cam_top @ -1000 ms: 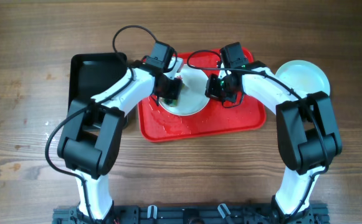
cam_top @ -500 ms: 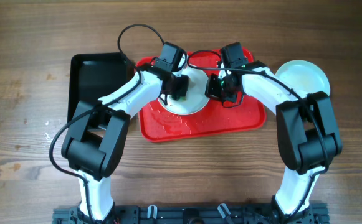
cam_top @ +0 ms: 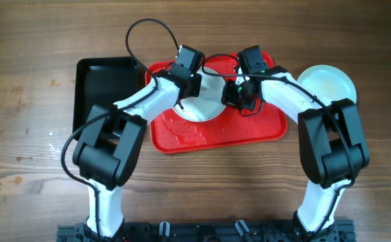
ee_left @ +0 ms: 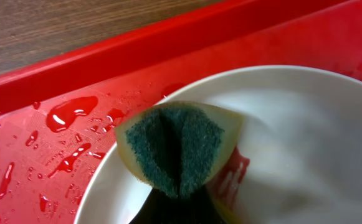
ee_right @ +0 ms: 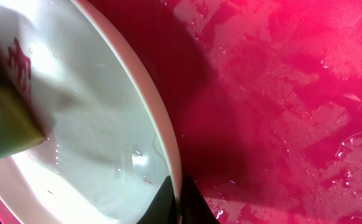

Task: Clean dirty plates on tray and stack at the side
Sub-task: 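Scrub the smear with the sponge while the right gripper holds the rim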

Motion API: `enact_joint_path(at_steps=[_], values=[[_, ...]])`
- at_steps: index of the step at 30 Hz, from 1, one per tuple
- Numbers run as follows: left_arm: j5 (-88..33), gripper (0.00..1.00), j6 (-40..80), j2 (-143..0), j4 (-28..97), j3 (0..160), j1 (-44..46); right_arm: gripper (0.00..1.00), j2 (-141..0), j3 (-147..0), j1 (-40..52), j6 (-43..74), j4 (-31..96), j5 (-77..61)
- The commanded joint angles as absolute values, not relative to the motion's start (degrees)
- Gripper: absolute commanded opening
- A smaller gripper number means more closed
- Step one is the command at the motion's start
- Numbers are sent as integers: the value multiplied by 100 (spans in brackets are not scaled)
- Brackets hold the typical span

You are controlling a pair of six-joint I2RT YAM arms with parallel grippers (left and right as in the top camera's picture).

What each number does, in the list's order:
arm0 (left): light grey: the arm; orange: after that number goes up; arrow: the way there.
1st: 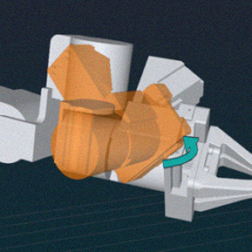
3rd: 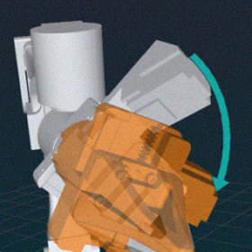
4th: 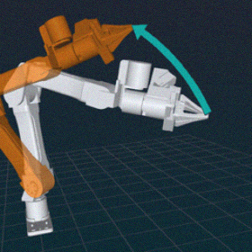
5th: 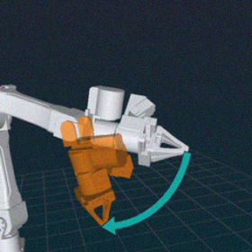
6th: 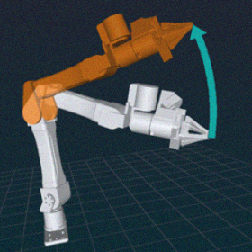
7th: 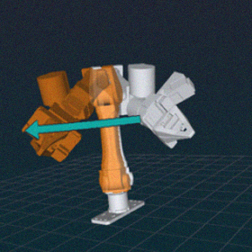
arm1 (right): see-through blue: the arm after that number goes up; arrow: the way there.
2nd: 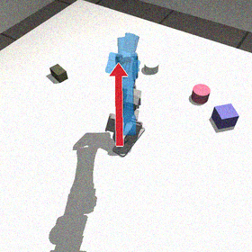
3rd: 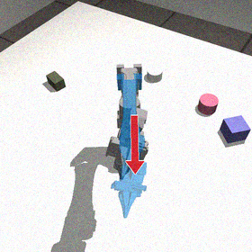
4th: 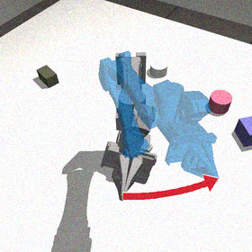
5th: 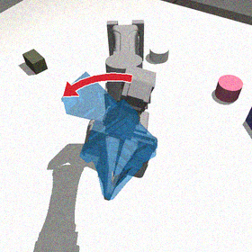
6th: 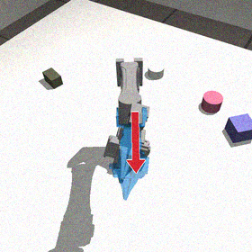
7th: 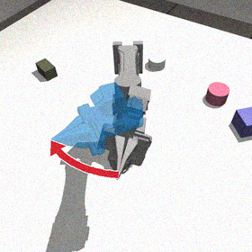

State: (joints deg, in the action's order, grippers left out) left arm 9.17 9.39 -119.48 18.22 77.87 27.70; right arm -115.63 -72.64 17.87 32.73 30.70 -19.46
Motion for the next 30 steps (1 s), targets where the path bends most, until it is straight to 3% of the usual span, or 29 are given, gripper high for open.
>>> enact_joint_path(at_steps=[1, 5, 9, 14, 22, 30], values=[[810, 4, 801, -12193, 2067, 7802, 2727, 4, -11723, -7181, 1804, 3162, 3109, -1955], [-777, 4, 148, -12193, 2613, 7983, 2727, 4, -11723, -7181, 1804, 3166, 3107, -1957], [-1527, 4, 21, -12193, 3096, 8396, 2727, 4, -11723, -7181, 1804, 3164, 3109, -1957], [-1566, 4, 38, -12195, 2974, 8499, 2722, 4, -11723, -7181, 1804, 3155, 3114, -1957], [-545, 4, -128, -12385, 3162, 8499, 2670, 4, -11723, -7175, 1804, 3155, 3109, -1957], [-1505, 4, -43, -12414, 4661, 8986, 2383, 4, -11723, -7175, 1804, 3164, 3107, -1959]])
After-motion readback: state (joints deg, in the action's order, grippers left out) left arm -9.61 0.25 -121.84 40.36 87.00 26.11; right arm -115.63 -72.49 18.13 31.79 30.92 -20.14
